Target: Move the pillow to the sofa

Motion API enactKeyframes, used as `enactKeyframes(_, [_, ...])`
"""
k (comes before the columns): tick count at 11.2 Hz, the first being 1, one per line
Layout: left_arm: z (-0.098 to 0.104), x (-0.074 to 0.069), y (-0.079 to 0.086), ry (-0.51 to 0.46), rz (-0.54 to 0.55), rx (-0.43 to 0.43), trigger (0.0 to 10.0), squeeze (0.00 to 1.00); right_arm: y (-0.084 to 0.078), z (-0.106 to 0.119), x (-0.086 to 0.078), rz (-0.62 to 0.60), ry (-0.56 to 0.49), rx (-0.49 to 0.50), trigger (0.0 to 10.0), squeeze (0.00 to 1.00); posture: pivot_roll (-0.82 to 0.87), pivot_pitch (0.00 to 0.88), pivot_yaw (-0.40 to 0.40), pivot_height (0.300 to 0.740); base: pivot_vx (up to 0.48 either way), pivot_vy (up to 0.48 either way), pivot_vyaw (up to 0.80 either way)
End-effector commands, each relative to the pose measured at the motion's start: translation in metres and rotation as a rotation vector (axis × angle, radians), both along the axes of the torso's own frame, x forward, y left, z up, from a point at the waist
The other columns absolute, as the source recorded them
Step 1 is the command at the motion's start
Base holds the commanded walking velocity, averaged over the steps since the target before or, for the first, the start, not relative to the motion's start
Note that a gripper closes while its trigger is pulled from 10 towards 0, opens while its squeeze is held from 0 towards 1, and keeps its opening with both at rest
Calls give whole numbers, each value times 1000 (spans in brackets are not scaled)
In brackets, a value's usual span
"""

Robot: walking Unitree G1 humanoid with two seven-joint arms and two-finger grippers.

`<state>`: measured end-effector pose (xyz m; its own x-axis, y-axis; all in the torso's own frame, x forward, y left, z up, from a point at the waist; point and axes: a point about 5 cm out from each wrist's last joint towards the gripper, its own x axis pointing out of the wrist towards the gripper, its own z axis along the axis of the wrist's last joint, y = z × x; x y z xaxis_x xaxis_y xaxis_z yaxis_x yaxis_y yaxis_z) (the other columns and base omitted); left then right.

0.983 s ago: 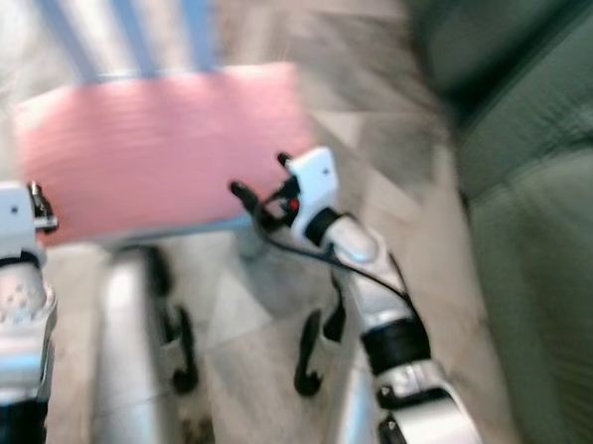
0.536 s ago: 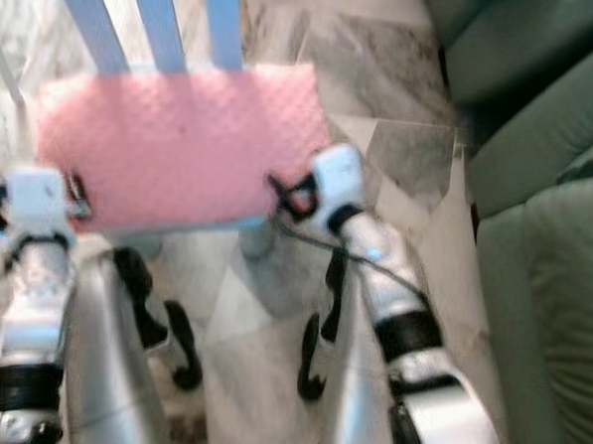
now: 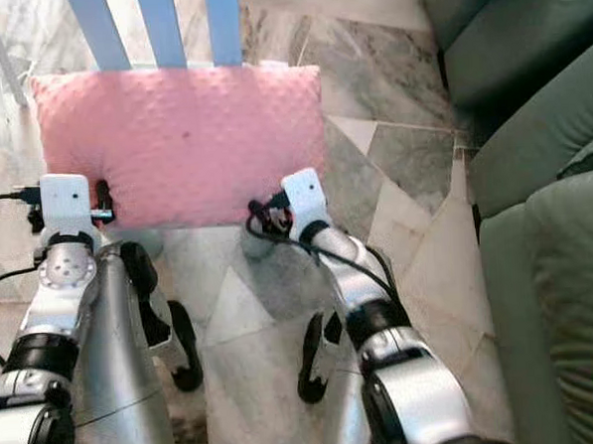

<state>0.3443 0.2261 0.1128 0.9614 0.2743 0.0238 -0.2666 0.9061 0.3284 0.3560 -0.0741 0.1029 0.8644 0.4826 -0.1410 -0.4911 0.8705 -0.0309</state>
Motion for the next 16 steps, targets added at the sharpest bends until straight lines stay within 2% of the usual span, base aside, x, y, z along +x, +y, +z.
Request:
enactKeyframes(1, [-36, -13, -8, 146, -35, -12, 0, 0, -3, -20, -9, -8, 74, -18, 0, 0, -2, 419, -117, 465, 0, 0, 0])
enactKeyframes(5, [-40, -12, -4, 139, -33, -1, 0, 0, -15, -27, -8, -49, 90, -35, 0, 0, -11, 414, -119, 465, 0, 0, 0])
enactKeyframes(13, [-45, -13, -8, 131, -47, 2, 0, 0, -16, -30, -8, -77, 82, -48, 0, 0, -14, 430, -121, 465, 0, 0, 0])
enactKeyframes(16, [-36, -7, -21, 68, -57, -68, 0, 0, -26, -21, 0, -154, 32, -65, 0, 0, -5, 342, -110, 465, 0, 0, 0])
